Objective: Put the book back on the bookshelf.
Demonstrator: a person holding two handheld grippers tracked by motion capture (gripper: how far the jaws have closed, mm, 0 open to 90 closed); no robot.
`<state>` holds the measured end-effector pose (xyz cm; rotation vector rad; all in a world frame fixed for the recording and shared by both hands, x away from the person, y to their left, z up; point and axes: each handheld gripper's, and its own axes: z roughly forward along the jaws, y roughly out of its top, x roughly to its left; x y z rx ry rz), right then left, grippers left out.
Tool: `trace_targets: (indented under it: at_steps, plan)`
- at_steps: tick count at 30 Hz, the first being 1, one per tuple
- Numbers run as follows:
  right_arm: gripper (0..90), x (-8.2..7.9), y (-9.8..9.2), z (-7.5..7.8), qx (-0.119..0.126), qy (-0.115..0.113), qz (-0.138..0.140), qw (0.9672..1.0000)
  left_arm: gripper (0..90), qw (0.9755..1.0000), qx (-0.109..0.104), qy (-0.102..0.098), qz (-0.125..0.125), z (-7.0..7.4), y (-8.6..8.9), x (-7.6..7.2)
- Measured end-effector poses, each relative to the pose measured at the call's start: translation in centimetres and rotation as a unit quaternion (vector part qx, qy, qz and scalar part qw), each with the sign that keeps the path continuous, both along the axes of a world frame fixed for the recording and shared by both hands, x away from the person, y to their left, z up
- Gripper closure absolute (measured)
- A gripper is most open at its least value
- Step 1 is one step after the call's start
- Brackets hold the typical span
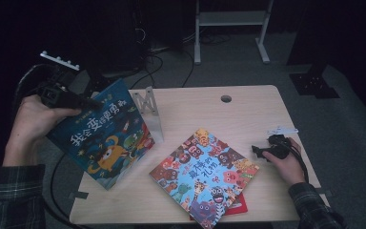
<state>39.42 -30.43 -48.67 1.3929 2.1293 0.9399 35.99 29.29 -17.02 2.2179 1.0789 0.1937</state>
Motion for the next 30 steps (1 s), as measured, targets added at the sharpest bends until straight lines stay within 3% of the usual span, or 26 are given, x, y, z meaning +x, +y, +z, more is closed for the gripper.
trace_targets:
  at_steps: [7,14,23,30]
  plan:
    - [11.7,0.0,0.0,0.0,0.000,0.000,0.000,1.0000,82.6,0.9995,-0.007,0.005,0.030,-0.7,2.6,-0.6]
    - [11.7,0.0,0.0,0.0,0.000,0.000,-0.001,1.0000,82.6,0.9984,0.003,0.008,0.057,-1.2,4.5,-1.1]
    - [11.7,0.0,0.0,0.0,0.000,0.000,-0.002,1.0000,82.6,0.9950,0.005,0.019,0.098,-1.9,7.2,-1.0]
    - [11.8,0.0,0.0,0.0,0.000,0.000,-0.002,1.0000,82.6,0.9923,0.009,0.022,0.121,-2.2,8.1,-0.5]
